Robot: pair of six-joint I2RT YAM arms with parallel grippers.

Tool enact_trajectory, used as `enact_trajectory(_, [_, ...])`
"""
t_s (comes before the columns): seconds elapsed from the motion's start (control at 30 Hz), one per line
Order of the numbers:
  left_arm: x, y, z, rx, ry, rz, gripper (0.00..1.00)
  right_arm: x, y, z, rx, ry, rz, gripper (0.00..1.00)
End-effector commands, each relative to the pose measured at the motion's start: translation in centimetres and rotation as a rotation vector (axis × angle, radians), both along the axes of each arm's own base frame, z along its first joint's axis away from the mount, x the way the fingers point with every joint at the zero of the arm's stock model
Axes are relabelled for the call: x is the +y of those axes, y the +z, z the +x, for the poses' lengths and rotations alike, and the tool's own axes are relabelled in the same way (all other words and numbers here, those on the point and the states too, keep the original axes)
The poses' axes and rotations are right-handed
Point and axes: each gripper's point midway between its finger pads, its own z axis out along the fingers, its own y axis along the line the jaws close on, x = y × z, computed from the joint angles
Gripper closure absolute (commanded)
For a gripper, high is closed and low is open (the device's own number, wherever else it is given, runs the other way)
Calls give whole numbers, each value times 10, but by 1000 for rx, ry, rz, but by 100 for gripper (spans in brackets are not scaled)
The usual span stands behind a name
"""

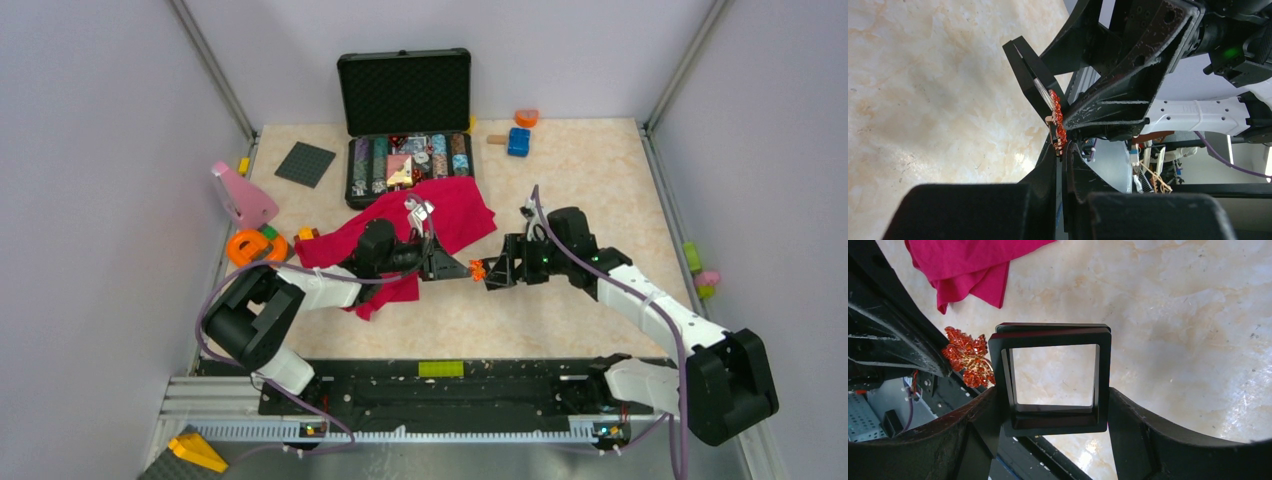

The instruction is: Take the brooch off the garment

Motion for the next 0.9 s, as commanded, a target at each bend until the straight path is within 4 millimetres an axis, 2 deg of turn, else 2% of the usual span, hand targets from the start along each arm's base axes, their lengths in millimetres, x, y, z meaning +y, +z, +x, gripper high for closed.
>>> enact_trajectory(0.0, [-9,26,6,-73,-20,-70,100,11,24,0,-59,42,54,40])
enact_trajectory(0.17, [-11,20,9,-63,-25,-57,100,11,28,-2,-65,49,56,40])
enact_trajectory(0.43, [-5,-9,10,-27,-2,45,100,11,42,0,-91,33,70,41])
enact_trajectory(0.67, [-5,-17,10,-6,-4,50,100,15,45,-1,-81,30,103,42])
enact_trajectory(0.87, [0,-36,10,21,15,115,100,21,53,-3,-79,28,159,42])
